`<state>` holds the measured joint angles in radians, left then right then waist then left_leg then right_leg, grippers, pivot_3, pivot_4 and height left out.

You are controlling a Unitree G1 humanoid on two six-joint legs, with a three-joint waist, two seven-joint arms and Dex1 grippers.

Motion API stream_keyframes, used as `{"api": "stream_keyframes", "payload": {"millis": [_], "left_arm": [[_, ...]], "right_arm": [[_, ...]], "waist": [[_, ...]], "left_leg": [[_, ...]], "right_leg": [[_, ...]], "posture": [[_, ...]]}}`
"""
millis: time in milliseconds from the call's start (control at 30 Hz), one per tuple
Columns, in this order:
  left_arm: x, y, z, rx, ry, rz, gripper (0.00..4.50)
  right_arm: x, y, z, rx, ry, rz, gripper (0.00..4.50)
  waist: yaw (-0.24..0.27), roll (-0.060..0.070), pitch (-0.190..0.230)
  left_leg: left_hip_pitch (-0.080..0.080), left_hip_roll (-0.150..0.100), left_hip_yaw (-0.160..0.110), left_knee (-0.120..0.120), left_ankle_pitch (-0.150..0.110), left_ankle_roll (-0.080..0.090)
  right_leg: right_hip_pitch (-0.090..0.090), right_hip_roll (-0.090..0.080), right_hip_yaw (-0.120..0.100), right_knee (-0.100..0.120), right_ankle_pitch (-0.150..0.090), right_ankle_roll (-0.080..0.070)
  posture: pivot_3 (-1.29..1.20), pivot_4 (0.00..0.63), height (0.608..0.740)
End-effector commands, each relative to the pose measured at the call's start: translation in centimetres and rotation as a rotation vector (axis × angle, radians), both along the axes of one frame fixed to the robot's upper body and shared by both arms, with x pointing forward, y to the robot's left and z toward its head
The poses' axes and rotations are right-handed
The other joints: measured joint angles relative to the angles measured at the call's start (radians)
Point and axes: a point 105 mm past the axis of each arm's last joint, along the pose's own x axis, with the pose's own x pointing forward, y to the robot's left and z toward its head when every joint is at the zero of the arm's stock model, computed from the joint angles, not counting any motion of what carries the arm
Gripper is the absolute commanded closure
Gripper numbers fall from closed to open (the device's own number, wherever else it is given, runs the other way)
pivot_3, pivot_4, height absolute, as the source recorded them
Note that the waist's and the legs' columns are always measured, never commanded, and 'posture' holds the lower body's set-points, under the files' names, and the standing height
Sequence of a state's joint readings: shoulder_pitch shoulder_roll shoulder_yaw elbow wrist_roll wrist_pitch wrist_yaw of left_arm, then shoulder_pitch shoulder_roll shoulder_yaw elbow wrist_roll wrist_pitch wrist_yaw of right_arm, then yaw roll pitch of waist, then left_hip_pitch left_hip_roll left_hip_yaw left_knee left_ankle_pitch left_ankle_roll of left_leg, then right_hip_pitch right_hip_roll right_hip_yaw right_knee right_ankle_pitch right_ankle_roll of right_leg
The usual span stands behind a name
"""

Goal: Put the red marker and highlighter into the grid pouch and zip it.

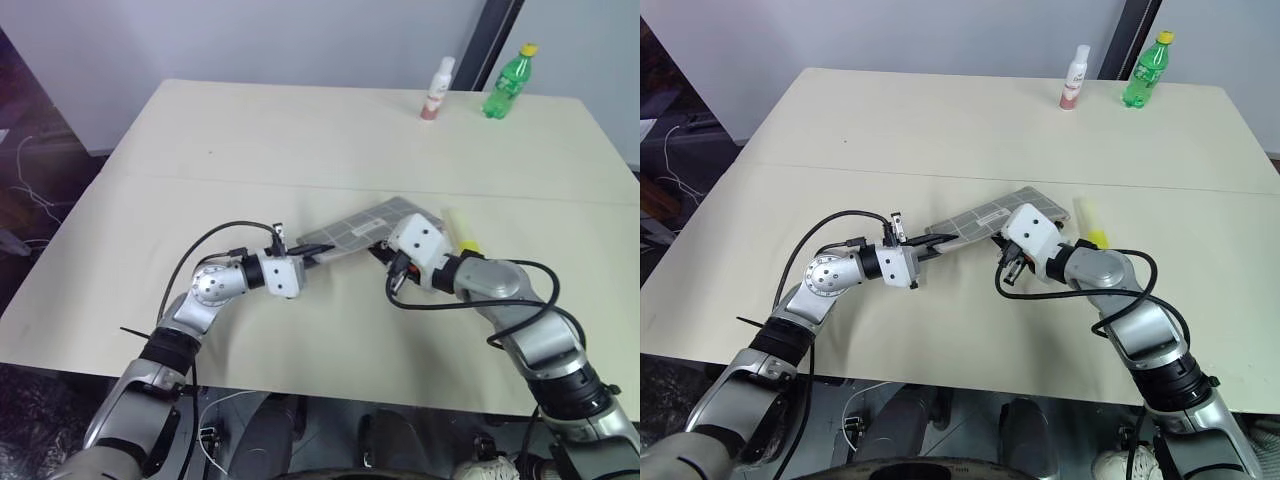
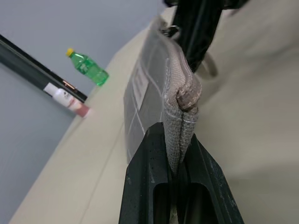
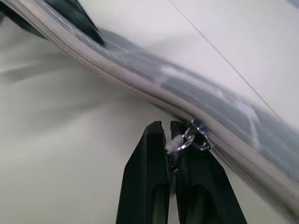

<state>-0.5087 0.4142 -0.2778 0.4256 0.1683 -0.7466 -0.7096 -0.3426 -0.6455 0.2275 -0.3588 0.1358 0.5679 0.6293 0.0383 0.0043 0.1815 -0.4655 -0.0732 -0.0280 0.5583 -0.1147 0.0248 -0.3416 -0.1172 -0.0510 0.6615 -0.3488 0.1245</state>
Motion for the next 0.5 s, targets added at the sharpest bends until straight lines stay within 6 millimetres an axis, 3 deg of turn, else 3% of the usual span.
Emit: {"api": "stream_keyframes", "payload": {"millis": [33,200,500], "left_arm": [[-0.2,-0.4,-0.2,0.025,-0.039,-0.013,4.5],[0.5,-1.0,0.8,-0.016,-0.053,0.021,4.5],[0.0,-1.7,-0.6,0.018,-0.05,0.005,4.5]], "right_arm": [[-0.7,1.6,0.7,-0.085,-0.052,0.139,4.45],[-1.5,3.4,0.9,-0.167,-0.071,0.269,4.45],[-1.6,5.9,0.9,-0.245,-0.123,0.368,4.45]], "waist": [[0.0,0.0,0.0],[-0.001,0.0,0.0],[-0.001,0.0,0.0]], "left_leg": [[0.0,0.0,0.0,0.0,0.0,0.0],[0.0,0.0,0.0,0.001,0.0,0.0],[0.0,0.0,0.0,0.001,0.0,-0.001]], "right_leg": [[0.0,0.0,0.0,0.0,0.0,0.0],[0.0,0.0,0.0,0.0,0.0,0.0],[-0.001,0.001,0.0,0.001,0.0,0.0]], "posture": [[0.0,0.15,0.74],[0.0,0.15,0.74],[0.0,0.15,0.74]]}}
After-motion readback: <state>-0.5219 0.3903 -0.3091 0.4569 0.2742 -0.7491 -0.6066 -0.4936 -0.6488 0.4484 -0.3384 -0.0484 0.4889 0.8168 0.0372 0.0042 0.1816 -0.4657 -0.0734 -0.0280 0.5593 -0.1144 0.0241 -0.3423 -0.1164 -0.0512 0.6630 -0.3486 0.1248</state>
